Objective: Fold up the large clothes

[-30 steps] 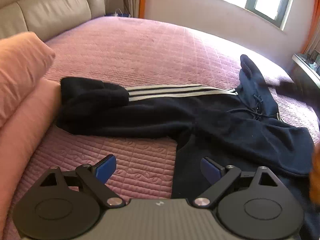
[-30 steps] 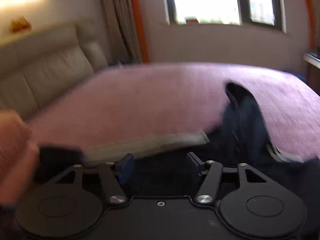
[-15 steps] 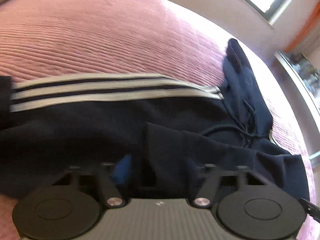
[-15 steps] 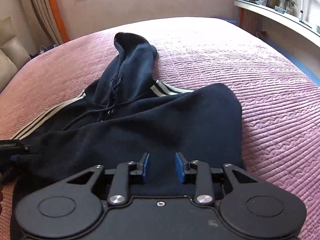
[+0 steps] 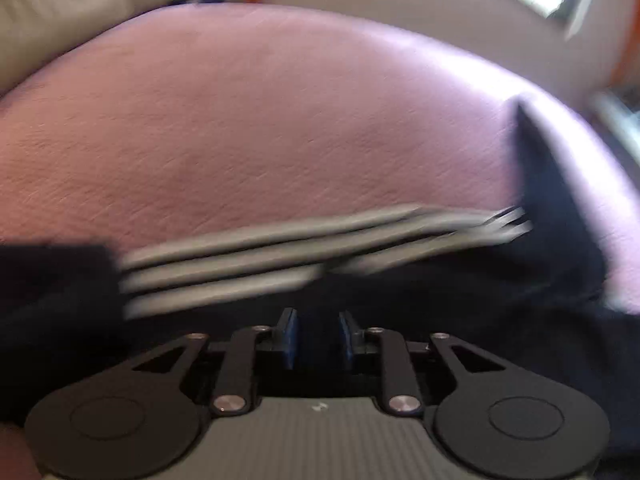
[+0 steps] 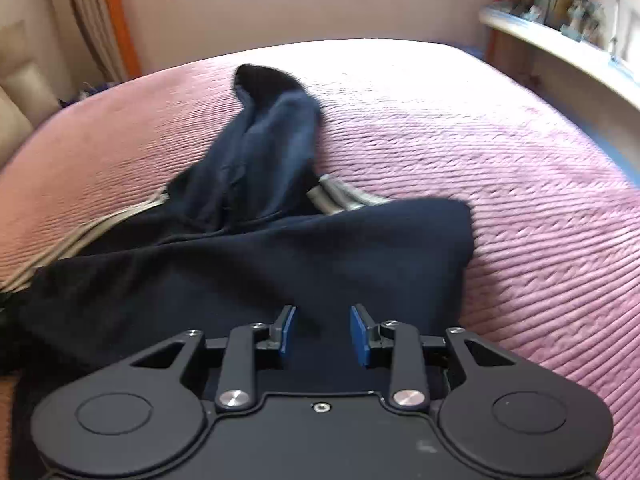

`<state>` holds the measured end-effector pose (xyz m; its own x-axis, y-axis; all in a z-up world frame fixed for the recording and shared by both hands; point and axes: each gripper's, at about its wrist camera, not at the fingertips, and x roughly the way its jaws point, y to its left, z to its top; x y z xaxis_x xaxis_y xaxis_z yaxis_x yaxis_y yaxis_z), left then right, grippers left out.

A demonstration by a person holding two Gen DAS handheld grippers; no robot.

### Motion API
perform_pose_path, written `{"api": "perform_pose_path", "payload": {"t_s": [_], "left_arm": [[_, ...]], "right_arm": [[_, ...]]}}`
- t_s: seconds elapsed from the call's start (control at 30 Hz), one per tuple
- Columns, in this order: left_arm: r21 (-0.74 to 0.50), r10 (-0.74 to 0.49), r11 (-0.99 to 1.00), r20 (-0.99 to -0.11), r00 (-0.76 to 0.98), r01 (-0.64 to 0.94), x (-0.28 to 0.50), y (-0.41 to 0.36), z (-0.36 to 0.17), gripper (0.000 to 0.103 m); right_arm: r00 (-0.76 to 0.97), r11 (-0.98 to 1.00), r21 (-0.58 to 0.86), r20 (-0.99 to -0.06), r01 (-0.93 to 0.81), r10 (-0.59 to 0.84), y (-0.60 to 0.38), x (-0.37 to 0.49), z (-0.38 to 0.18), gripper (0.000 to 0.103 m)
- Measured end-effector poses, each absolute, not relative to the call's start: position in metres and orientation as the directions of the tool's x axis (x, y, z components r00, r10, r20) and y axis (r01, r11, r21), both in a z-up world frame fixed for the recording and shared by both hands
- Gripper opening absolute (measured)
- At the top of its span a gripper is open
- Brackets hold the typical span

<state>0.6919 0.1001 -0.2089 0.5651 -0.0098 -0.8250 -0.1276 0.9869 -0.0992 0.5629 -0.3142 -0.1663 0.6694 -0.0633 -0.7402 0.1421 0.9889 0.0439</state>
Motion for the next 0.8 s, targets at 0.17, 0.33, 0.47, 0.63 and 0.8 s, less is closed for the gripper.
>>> {"api": "perform_pose_path", "payload": {"t_s": [0.17,0.33,0.47,0.63,0.8], "left_arm": [[-0.212,-0.118,0.977,-0.656,0.745,-0.032,0.659,0.087,-0.180,0.054],[-0.266,-0.271,0.960,-0.801,0.534,0.088,0.696,0.046,-0.246,0.002],[-0.333,-0.308,0.941,-0.760,0.572,0.065,0.687,0.063,-0.246,0.002],[-0.299,-0.278,0.952,-0.750,0.601,0.068,0.638,0.075,-0.221,0.005],[-0.234,-0.175,0.972,-0.773,0.610,-0.017,0.586,0.103,-0.205,0.009]], "right_arm": [[0.707,0.982,-0.063,-0.686,0.176,-0.170,-0.317,0.599,-0.170,0.016],[0.521,0.956,0.037,-0.844,0.292,-0.127,-0.345,0.650,-0.226,0.009],[0.491,0.938,0.075,-0.865,0.338,-0.108,-0.360,0.650,-0.209,0.012],[0.587,0.983,0.053,-0.807,0.178,-0.062,-0.317,0.588,-0.174,0.016],[0.471,0.988,-0.085,-0.871,0.130,-0.137,-0.281,0.558,-0.213,0.016]]}}
